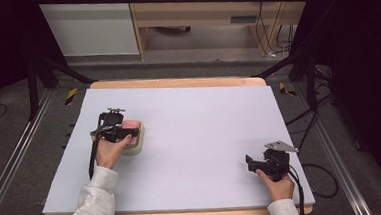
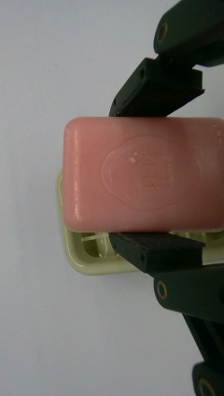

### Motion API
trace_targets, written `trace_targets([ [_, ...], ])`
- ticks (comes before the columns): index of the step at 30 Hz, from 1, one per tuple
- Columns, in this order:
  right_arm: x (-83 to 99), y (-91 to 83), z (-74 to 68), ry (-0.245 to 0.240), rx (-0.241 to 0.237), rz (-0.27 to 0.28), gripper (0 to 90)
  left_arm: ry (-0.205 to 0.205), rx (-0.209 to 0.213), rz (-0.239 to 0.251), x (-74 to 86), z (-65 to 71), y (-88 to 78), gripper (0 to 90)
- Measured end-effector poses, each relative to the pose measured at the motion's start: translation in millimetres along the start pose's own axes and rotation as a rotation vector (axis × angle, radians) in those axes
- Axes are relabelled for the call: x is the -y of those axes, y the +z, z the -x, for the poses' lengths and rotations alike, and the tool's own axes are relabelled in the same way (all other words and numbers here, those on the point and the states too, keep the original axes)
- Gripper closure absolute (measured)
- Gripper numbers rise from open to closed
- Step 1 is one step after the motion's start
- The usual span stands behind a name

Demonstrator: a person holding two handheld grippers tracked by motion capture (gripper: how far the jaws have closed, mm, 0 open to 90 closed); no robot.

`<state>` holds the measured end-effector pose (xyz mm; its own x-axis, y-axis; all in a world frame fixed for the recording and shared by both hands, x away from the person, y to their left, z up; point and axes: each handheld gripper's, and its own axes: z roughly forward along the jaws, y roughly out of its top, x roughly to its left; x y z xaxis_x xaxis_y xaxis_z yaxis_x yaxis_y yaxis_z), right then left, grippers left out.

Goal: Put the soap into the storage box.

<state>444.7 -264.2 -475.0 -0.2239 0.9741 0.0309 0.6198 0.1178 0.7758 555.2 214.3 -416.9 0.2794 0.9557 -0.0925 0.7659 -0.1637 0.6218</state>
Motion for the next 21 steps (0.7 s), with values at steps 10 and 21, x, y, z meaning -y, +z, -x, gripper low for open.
trace_targets([
  [10, -0.1, 0.5, -0.6, -0.002, -0.002, -0.002, 9.0, -0.003, -0.009, -0.015, 2.6, -3.1, 5.6, 37.1],
  [21, 0.0, 0.3, -0.6, -0.001, -0.004, -0.001, 9.0, -0.001, -0.015, -0.035, 5.1, -3.3, 11.2, 37.1],
])
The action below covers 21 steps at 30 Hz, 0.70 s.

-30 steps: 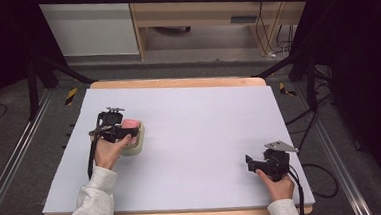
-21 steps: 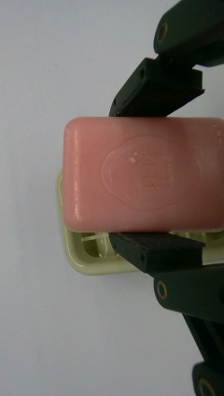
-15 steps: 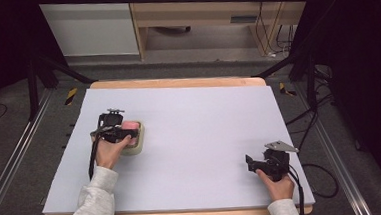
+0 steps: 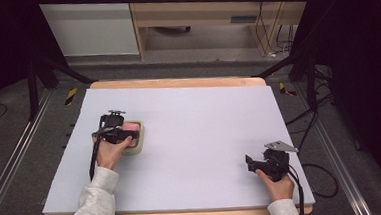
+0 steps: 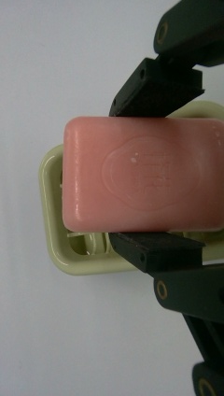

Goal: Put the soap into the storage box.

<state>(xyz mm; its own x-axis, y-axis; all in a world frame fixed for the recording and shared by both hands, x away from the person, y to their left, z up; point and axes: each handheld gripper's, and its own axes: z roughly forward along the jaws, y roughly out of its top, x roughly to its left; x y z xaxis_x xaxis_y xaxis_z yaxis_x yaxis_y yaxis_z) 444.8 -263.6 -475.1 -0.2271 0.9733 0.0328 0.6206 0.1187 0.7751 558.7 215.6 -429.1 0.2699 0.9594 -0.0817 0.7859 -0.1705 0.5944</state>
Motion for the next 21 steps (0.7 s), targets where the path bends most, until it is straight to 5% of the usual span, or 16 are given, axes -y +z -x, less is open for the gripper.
trace_targets([
  [21, -0.3, 0.0, -0.4, -0.008, 0.001, 0.003, 9.0, -0.001, -0.036, 0.005, 2.4, 3.5, 9.2, 36.8],
])
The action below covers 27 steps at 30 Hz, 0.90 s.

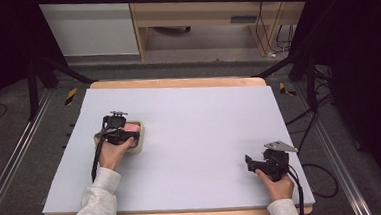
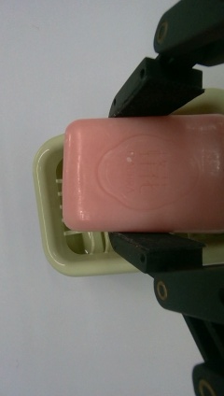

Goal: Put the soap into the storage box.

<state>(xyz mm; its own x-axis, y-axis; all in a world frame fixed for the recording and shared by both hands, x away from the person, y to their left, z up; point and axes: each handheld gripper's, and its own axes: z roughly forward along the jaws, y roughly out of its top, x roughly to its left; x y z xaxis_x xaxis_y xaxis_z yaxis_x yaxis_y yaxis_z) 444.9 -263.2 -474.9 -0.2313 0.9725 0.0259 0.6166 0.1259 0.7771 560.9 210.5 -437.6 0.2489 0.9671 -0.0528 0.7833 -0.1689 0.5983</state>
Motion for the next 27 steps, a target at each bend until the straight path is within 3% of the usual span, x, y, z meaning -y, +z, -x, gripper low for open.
trace_targets([
  [12, -0.2, 0.4, -0.7, -0.001, 0.001, -0.002, 9.0, 0.0, -0.001, 0.019, 3.2, -3.2, -0.4, 36.7],
  [22, -0.4, -0.4, -0.7, 0.001, 0.004, 0.005, 9.0, 0.054, 0.076, 0.13, 7.5, -3.6, -30.6, 30.6],
  [25, -0.5, -0.9, -0.6, 0.002, 0.003, 0.008, 9.0, 0.101, 0.078, 0.158, 13.4, -3.8, -39.9, 27.8],
  [27, -0.4, -1.2, -0.5, 0.004, 0.003, 0.011, 9.0, 0.098, 0.093, 0.179, 18.7, -6.0, -45.0, 26.5],
])
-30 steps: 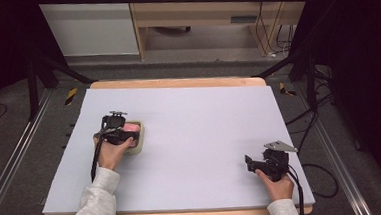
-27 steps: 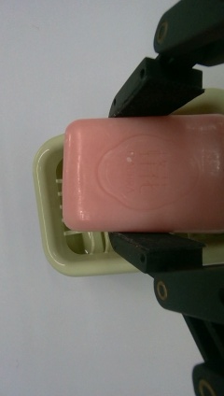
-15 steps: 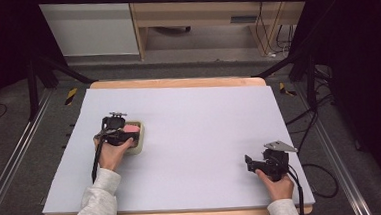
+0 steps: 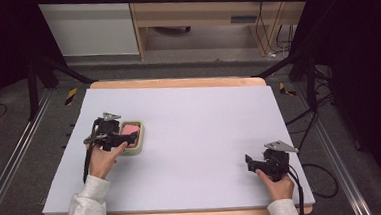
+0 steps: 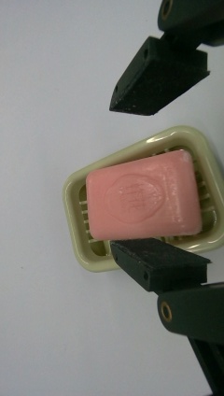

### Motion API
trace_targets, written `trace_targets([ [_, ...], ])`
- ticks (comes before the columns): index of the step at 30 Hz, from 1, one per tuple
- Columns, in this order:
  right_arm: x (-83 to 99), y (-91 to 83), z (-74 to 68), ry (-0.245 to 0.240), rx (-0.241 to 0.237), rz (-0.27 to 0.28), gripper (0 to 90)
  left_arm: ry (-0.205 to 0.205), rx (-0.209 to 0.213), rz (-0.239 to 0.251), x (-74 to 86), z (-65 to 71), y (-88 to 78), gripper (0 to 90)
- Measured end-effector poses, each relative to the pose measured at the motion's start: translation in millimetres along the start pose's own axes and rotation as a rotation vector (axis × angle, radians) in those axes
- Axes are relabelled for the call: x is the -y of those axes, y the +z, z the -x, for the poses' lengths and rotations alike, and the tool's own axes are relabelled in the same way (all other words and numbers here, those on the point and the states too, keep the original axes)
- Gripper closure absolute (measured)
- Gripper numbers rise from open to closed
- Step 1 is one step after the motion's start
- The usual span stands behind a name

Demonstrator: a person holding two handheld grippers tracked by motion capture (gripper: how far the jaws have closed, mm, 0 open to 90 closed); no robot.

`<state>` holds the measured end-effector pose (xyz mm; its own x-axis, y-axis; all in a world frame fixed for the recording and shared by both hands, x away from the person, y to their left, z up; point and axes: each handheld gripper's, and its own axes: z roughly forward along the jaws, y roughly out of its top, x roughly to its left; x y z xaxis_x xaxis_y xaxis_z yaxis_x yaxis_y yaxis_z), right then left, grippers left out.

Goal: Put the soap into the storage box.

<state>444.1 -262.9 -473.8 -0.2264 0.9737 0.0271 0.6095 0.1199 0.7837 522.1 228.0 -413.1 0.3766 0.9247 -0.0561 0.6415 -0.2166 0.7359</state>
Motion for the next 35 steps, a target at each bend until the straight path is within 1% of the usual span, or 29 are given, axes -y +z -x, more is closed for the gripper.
trace_targets([
  [2, 0.1, -0.1, 0.3, 0.002, 0.0, 0.001, 9.0, -0.008, 0.009, 0.019, 4.5, -1.8, -4.6, 25.7],
  [6, 0.4, -1.1, 0.6, 0.004, 0.003, 0.002, 8.9, 0.009, -0.014, 0.037, 17.1, -3.7, -12.9, 24.8],
  [8, 0.5, -1.2, 0.8, 0.006, 0.005, 0.001, 8.9, 0.011, -0.019, 0.049, 22.8, -4.8, -16.4, 24.8],
  [10, 1.1, -1.7, 2.6, 0.01, 0.007, 0.003, 8.9, 0.021, -0.009, 0.059, 29.9, -7.3, -21.7, 24.8],
  [12, 1.3, -2.1, 3.1, 0.013, 0.01, 0.0, 8.9, 0.044, 0.004, 0.062, 35.5, -10.0, -26.0, 24.5],
  [13, 1.3, -2.1, 3.1, 0.013, 0.01, 0.0, 8.9, 0.051, 0.012, 0.073, 39.2, -12.1, -29.0, 24.5],
  [14, 1.4, -2.0, 3.5, 0.013, 0.014, 0.001, 8.9, 0.05, 0.017, 0.087, 43.2, -14.1, -31.6, 24.4],
  [16, 1.5, -2.0, 4.2, 0.02, 0.019, -0.002, 8.9, 0.041, 0.028, 0.095, 50.9, -19.2, -36.3, 24.4],
  [18, 1.8, -1.0, 5.7, 0.017, 0.026, -0.009, 8.9, 0.04, 0.021, 0.103, 57.2, -22.7, -39.2, 24.1],
  [19, 1.9, -0.8, 6.2, 0.018, 0.028, -0.011, 8.9, 0.045, 0.015, 0.1, 61.5, -25.4, -40.1, 24.1],
  [21, 2.3, -1.5, 6.7, 0.023, 0.031, -0.015, 8.9, 0.042, 0.004, 0.096, 68.0, -29.0, -40.3, 23.5],
  [23, 2.6, -1.7, 7.0, 0.011, 0.04, -0.015, 8.9, 0.042, 0.001, 0.094, 76.0, -35.0, -41.3, 22.9],
  [26, 3.3, -2.1, 8.1, -0.008, 0.054, -0.018, 8.9, 0.026, -0.009, 0.088, 86.0, -44.6, -40.4, 22.5],
  [27, 3.5, -2.3, 8.5, -0.006, 0.058, -0.02, 8.9, 0.018, -0.014, 0.079, 89.2, -47.5, -38.7, 22.5],
  [28, 3.8, -2.3, 9.9, -0.012, 0.057, -0.019, 8.9, 0.022, -0.03, 0.059, 92.2, -50.6, -36.6, 22.4],
  [29, 3.8, -2.3, 10.5, -0.002, 0.057, -0.023, 8.9, 0.027, -0.039, 0.049, 93.6, -52.0, -35.2, 22.4],
  [31, 4.2, -2.0, 12.0, -0.002, 0.057, -0.026, 8.9, 0.029, -0.046, 0.038, 95.9, -55.2, -31.6, 22.3],
  [32, 4.4, -2.0, 13.0, -0.006, 0.065, -0.029, 8.9, 0.03, -0.049, 0.036, 96.5, -56.1, -30.8, 22.3],
  [33, 4.4, -2.0, 13.0, -0.006, 0.065, -0.029, 8.9, 0.038, -0.054, 0.027, 97.0, -57.6, -30.8, 22.3],
  [35, 4.5, -2.1, 14.6, -0.012, 0.071, -0.029, 8.9, 0.032, -0.065, 0.031, 97.8, -59.7, -30.5, 22.2],
])
